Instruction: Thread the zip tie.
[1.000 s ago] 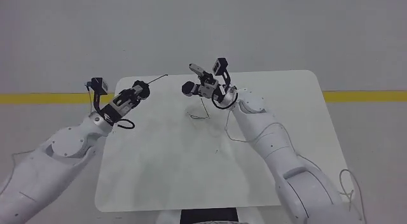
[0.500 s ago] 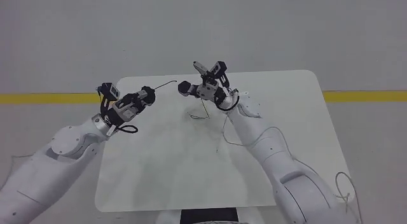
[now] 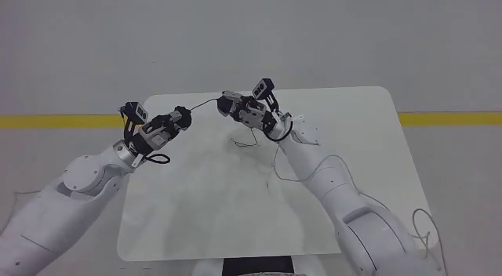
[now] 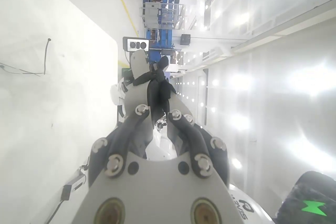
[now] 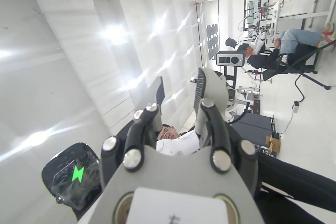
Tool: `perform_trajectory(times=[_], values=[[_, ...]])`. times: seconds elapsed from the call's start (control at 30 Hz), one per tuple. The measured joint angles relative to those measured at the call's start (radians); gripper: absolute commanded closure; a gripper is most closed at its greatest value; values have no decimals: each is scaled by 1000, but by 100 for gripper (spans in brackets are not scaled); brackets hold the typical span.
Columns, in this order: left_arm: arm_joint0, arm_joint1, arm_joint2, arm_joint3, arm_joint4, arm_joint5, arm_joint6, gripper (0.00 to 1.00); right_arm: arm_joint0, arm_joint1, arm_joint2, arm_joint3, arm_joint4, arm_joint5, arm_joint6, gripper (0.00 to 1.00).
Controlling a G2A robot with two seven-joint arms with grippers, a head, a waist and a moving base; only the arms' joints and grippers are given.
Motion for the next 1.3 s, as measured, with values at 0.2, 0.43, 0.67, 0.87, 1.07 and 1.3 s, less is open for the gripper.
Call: perform_trajectory(times=[0.2, 0.43, 0.67, 0.87, 1.07, 1.3], values=[[0, 0, 0, 0, 0, 0, 0, 100, 1, -1, -9, 7, -1, -2, 5, 95], [0, 0, 0, 0, 0, 0, 0, 100, -1, -4, -18, 15, 2, -1, -7, 77], [0, 0, 0, 0, 0, 0, 0, 100, -7, -5, -25, 12, 6, 3, -12, 78], [0, 0, 0, 0, 0, 0, 0, 100, -13, -6, -32, 17, 9, 10, -14, 78], [0, 0, 0, 0, 0, 0, 0, 100, -20, -6, -38, 23, 10, 16, -18, 77], [0, 0, 0, 0, 0, 0, 0, 100, -29, -4, -38, 30, 5, 14, -24, 76]])
